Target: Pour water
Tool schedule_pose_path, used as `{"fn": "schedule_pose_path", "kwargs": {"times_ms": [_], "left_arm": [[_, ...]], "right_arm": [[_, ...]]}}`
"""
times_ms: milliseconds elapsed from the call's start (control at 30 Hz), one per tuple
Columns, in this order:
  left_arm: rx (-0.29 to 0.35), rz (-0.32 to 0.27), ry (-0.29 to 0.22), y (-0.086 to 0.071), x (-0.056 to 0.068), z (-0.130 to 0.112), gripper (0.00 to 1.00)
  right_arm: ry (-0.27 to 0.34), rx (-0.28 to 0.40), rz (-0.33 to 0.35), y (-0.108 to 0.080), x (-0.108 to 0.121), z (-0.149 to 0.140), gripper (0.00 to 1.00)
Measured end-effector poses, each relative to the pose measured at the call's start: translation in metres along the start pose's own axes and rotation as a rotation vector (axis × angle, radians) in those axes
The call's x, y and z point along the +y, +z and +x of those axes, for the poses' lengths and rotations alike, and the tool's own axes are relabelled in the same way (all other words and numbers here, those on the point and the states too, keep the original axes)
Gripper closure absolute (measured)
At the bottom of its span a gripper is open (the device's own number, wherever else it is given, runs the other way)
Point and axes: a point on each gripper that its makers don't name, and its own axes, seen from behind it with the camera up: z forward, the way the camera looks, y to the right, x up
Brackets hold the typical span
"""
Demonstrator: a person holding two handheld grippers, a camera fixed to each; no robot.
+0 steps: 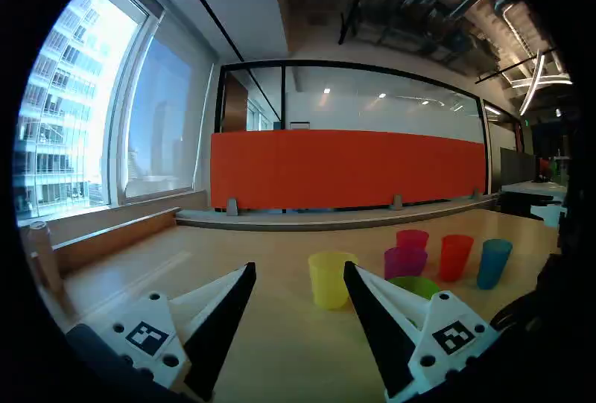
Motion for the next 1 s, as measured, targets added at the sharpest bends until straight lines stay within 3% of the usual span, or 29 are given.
{"fn": "schedule_pose_path", "kwargs": {"times_ms": [1000], "left_arm": [[0.000,0.000,0.001,0.0013,-0.0004,0.0010,0.13]], "right_arm": [[-0.001,0.000,0.000,-0.0002,-0.0004,0.0013,0.01]]}}
